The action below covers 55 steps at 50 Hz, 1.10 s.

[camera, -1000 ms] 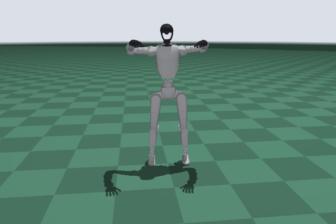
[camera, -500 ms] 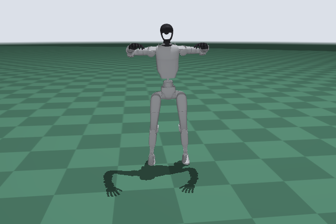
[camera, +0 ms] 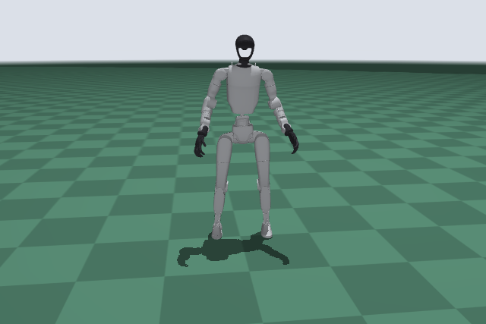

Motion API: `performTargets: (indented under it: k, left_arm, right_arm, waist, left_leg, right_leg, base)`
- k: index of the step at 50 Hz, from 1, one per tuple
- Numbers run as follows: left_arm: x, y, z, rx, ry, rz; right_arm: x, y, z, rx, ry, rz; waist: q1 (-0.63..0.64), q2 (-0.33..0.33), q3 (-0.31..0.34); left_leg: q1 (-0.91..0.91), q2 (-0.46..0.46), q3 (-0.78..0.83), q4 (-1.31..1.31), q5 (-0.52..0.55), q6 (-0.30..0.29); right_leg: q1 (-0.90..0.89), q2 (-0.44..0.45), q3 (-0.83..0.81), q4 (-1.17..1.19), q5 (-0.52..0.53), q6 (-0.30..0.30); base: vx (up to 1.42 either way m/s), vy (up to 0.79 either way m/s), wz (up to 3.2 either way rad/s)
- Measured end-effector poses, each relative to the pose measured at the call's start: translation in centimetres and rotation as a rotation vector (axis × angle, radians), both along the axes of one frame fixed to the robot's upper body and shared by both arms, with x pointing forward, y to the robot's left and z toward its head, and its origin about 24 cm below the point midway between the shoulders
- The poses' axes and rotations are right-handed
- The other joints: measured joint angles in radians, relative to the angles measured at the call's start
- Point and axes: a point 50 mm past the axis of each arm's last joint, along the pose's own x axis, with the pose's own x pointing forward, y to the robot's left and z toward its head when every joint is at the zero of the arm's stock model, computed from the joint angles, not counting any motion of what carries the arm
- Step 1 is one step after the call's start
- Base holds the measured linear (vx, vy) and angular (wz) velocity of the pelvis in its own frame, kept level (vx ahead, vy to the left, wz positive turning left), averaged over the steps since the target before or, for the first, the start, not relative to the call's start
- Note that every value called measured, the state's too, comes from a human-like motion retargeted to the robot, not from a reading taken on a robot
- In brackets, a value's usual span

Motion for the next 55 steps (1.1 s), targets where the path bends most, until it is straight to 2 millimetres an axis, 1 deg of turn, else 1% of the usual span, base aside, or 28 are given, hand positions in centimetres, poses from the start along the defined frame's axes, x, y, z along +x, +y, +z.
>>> performTargets:
  k: [2, 5, 8, 10, 12, 14, 15, 17, 18, 20, 23, 27, 30, 33, 36, 38, 41, 43, 45, 47, 49, 51, 53, 55]
  left_arm:
    - [-2.3, -0.9, -2.7, -0.049, 0.154, 0.125]
    - [-6.1, -2.1, -5.3, -0.129, 0.334, 0.325]
    - [-9.8, -3.2, -6.7, -0.192, 0.427, 0.529]
    - [-11.8, -4.0, -7.3, -0.224, 0.454, 0.61]
    - [-13.3, -4.8, -7.7, -0.246, 0.459, 0.614]
    - [-14.3, -5.3, -7.9, -0.256, 0.458, 0.556]
    - [-14.8, -5.5, -8.0, -0.26, 0.463, 0.531]
    - [-15.1, -5.6, -8.0, -0.245, 0.471, 0.431]
    - [-15.1, -5.6, -7.9, -0.23, 0.47, 0.375]
    - [-14.8, -5.4, -7.9, -0.193, 0.489, 0.258]
    - [-13.4, -4.9, -7.6, -0.102, 0.493, 0.097]
    - [-10.3, -4.3, -6.6, 0.06, 0.441, -0.096]
    - [-7.5, -4.2, -5.6, 0.127, 0.35, -0.177]
    - [-5.2, -4.3, -4.2, 0.154, 0.24, -0.226]
    - [-3.5, -4.6, -3.0, 0.151, 0.147, -0.267]
    - [-2.9, -5.0, -2.4, 0.139, 0.105, -0.294]
    - [-2.5, -5.6, -2.2, 0.104, 0.082, -0.327]
    - [-2.5, -6.1, -2.2, 0.077, 0.081, -0.338]
    - [-2.6, -6.5, -2.2, 0.073, 0.074, -0.347]
    - [-2.2, -7.1, -1.7, 0.064, 0.035, -0.333]
    - [-1.6, -7.7, -0.5, 0.083, -0.042, -0.328]
    - [-0.5, -8.3, 1.4, 0.107, -0.161, -0.337]
    - [0.8, -8.9, 4.1, 0.14, -0.311, -0.374]
    - [2.3, -9.7, 7.5, 0.18, -0.482, -0.437]
  right_arm:
    - [-2.7, 1.4, -2.3, 0.001, 0.124, -0.057]
    - [-5.2, 3.3, -3.9, 0.001, 0.214, -0.101]
    - [-5.9, 4.7, -4.2, -0.004, 0.201, -0.087]
    - [-5.9, 5.5, -4.1, -0.001, 0.173, -0.045]
    - [-5.7, 6.2, -3.9, 0.01, 0.148, 0.019]
    - [-5.6, 6.8, -3.8, 0.024, 0.134, 0.082]
    - [-5.6, 7.0, -3.8, 0.023, 0.132, 0.105]
    - [-5.7, 7.3, -3.8, 0.029, 0.131, 0.132]
    - [-5.8, 7.3, -3.8, 0.032, 0.131, 0.136]
    - [-5.9, 7.6, -3.9, 0.035, 0.141, 0.146]
    - [-5.8, 7.7, -4.0, 0.029, 0.147, 0.163]
    - [-4.9, 8.0, -3.7, 0.012, 0.12, 0.215]
    - [-3.7, 8.2, -3.2, -0.004, 0.09, 0.273]
    - [-2.2, 8.5, -2.6, -0.002, 0.044, 0.312]
    - [-0.8, 9.0, -1.9, 0.013, -0.005, 0.331]
    - [-0.1, 9.3, -1.4, 0.027, -0.034, 0.332]
    - [0.6, 9.8, -1.0, 0.053, -0.065, 0.319]
    - [0.7, 9.9, -0.9, 0.069, -0.076, 0.304]
    - [0.6, 10.0, -0.9, 0.087, -0.083, 0.285]
    - [0.4, 9.6, -0.9, 0.08, -0.083, 0.251]
    - [0.1, 9.1, -1.0, 0.07, -0.086, 0.209]
    - [-0.3, 8.4, -1.1, 0.053, -0.086, 0.162]
    - [-1.0, 7.6, -1.3, 0.036, -0.079, 0.117]
    - [-1.9, 6.9, -1.6, 0.02, -0.062, 0.08]
  waist:
    - [0.013, -0.002, -0.003]
    - [0.012, 0.0, 0.0]
    - [-0.01, 0.007, 0.006]
    - [-0.029, 0.012, 0.007]
    - [-0.041, 0.016, 0.006]
    - [-0.046, 0.017, 0.0]
    - [-0.05, 0.016, -0.002]
    - [-0.047, 0.014, -0.002]
    - [-0.046, 0.016, 0.007]
    - [-0.038, 0.006, -0.005]
    - [-0.031, -0.001, -0.004]
    - [-0.028, -0.007, 0.002]
    - [-0.025, 0.001, 0.021]
    - [-0.02, 0.008, 0.032]
    - [-0.012, 0.009, 0.038]
    - [-0.007, 0.006, 0.041]
    - [0.001, 0.001, 0.043]
    - [0.007, 0.0, 0.041]
    - [0.016, -0.006, 0.032]
    - [0.013, 0.004, 0.032]
    - [0.013, 0.008, 0.027]
    - [0.014, 0.012, 0.022]
    - [0.018, 0.015, 0.014]
    - [0.026, 0.018, 0.005]
  left_leg:
    - [0.008, 0.0, 0.006, -0.004, -0.001, 0.0]
    - [0.018, -0.001, 0.012, -0.005, -0.004, 0.001]
    - [0.027, -0.002, 0.018, -0.005, -0.009, 0.003]
    - [0.031, -0.002, 0.023, -0.004, -0.014, 0.003]
    - [0.031, -0.002, 0.032, -0.001, -0.019, 0.005]
    - [0.029, -0.002, 0.042, 0.003, -0.024, 0.007]
    - [0.027, -0.004, 0.043, 0.003, -0.024, 0.006]
    - [0.027, -0.005, 0.049, 0.006, -0.028, 0.006]
    - [0.033, -0.003, 0.05, 0.011, -0.034, 0.005]
    - [0.023, -0.008, 0.053, 0.007, -0.029, 0.007]
    - [0.014, -0.011, 0.049, 0.007, -0.027, 0.005]
    - [-0.007, -0.011, 0.04, 0.016, -0.026, 0.005]
    - [-0.009, -0.001, 0.034, 0.015, -0.014, 0.001]
    - [-0.014, 0.01, 0.039, 0.015, -0.009, -0.001]
    - [-0.014, 0.015, 0.05, 0.013, -0.008, -0.001]
    - [-0.01, 0.015, 0.057, 0.011, -0.009, 0.0]
    - [0.0, 0.011, 0.065, 0.009, -0.012, 0.002]
    - [0.008, 0.01, 0.069, 0.009, -0.013, 0.003]
    - [0.009, 0.01, 0.078, 0.014, -0.02, 0.009]
    - [0.017, 0.014, 0.073, 0.011, -0.015, 0.005]
    - [0.021, 0.017, 0.074, 0.01, -0.016, 0.006]
    - [0.023, 0.02, 0.073, 0.007, -0.015, 0.004]
    - [0.021, 0.023, 0.073, 0.005, -0.014, 0.003]
    - [0.018, 0.026, 0.076, 0.004, -0.012, 0.001]
  right_leg:
    - [0.003, 0.0, 0.006, 0.0, -0.002, -0.003]
    - [0.008, -0.001, 0.013, 0.002, -0.005, -0.003]
    - [0.012, -0.002, 0.019, 0.006, -0.009, 0.0]
    - [0.011, -0.002, 0.025, 0.01, -0.01, 0.003]
    - [0.003, -0.002, 0.033, 0.019, -0.012, 0.007]
    - [-0.011, -0.002, 0.041, 0.035, -0.015, 0.013]
    - [-0.005, -0.003, 0.046, 0.018, -0.012, 0.006]
    - [-0.005, -0.004, 0.051, 0.015, -0.011, 0.005]
    - [0.005, -0.003, 0.05, 0.01, -0.011, 0.005]
    - [-0.01, -0.007, 0.056, 0.012, -0.009, 0.005]
    - [-0.019, -0.01, 0.054, 0.016, -0.007, 0.005]
    - [-0.058, -0.009, 0.046, 0.07, -0.012, 0.007]
    - [-0.053, 0.003, 0.042, 0.06, 0.002, -0.013]
    - [-0.079, 0.01, 0.004, 0.101, -0.005, -0.028]
    - [-0.096, 0.005, -0.057, 0.13, -0.014, -0.038]
    - [-0.094, 0.001, -0.08, 0.13, -0.018, -0.038]
    - [-0.076, -0.003, -0.08, 0.109, -0.019, -0.028]
    - [-0.063, -0.004, -0.075, 0.095, -0.019, -0.02]
    - [-0.08, -0.008, -0.072, 0.13, -0.032, -0.004]
    - [-0.046, 0.0, -0.074, 0.08, -0.022, -0.012]
    - [-0.042, 0.003, -0.076, 0.078, -0.024, -0.011]
    - [-0.034, 0.007, -0.076, 0.066, -0.022, -0.011]
    - [-0.035, 0.01, -0.074, 0.062, -0.02, -0.009]
    - [-0.039, 0.014, -0.069, 0.058, -0.017, -0.006]
  base:
    - [0.0, 0.0, 0.0]
    - [0.0, 0.0, 0.0]
    - [0.0, 0.0, 0.0]
    - [0.0, 0.0, 0.0]
    - [0.03, 0.04, -0.25]
    - [0.02, 0.04, -0.24]
    - [0.0, 0.0, 0.0]
    - [0.0, 0.0, 0.0]
    - [0.0, 0.0, 0.0]
    - [0.0, 0.0, 0.0]
    - [0.0, 0.0, 0.0]
    - [-0.03, 0.02, 0.08]
    - [-0.06, 0.02, 0.06]
    - [-0.04, 0.0, -0.06]
    - [-0.03, -0.02, -0.2]
    - [0.0, -0.05, -0.19]
    - [0.02, -0.06, -0.13]
    - [0.04, -0.07, -0.11]
    - [0.05, -0.08, -0.13]
    - [0.05, -0.06, 0.05]
    - [0.05, -0.07, 0.02]
    - [0.04, -0.07, 0.02]
    - [0.03, -0.07, -0.02]
    - [0.02, -0.07, -0.08]
